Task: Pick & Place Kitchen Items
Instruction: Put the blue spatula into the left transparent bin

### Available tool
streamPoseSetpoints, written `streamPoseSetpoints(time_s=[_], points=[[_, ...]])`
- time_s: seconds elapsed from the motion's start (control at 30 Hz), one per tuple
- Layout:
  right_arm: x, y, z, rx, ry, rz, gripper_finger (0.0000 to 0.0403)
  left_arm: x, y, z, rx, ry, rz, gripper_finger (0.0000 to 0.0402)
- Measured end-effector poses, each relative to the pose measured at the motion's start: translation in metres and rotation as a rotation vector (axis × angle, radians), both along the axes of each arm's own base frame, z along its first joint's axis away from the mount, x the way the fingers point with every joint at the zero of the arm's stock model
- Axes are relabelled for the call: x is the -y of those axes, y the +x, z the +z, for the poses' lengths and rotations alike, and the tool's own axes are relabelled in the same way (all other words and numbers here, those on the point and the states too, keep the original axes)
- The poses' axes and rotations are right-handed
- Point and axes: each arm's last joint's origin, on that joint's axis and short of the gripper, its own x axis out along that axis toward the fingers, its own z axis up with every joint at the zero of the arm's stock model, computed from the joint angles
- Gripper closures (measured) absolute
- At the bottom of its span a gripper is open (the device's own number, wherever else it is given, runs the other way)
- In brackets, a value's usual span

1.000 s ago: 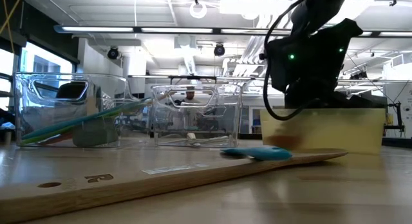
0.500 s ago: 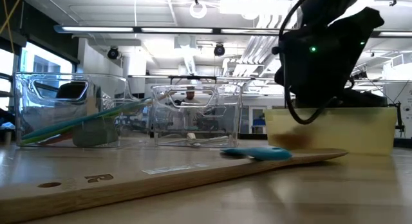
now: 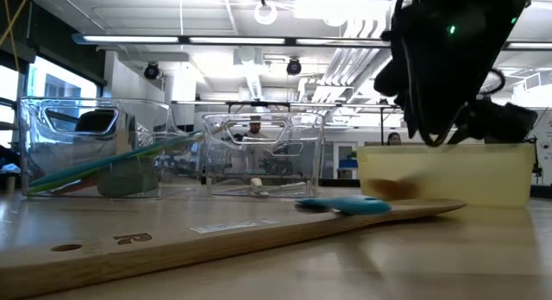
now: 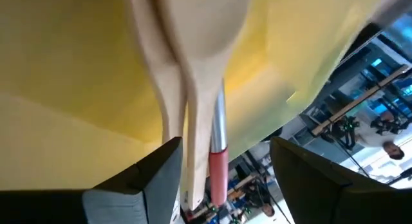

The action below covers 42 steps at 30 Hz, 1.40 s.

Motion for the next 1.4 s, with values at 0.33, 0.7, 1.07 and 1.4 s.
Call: streamPoseSetpoints(time_s=[0.33,0.7,1.07,1.4], points=[[-0.050,0.010,0.042,0.230,0.026,0.021,0.0176,0.001,0.000,-0.001,-0.020,-0.049,0.001,0.0112],[-0.121,0.013,0.101,0.680,0.331,-0.135,0.0176,0.003,-0.001,-0.003,-0.061,-0.135,-0.001,0.0112],[-0.191,0.015,0.112,0.450,1.205,-0.285,0.0176,0.031,0.003,-0.034,-0.198,-0.184,-0.065,0.0112],[-0.219,0.022,0.122,0.839,1.250,-0.068,0.0176,0.057,0.000,-0.056,-0.235,-0.186,-0.101,0.0112]])
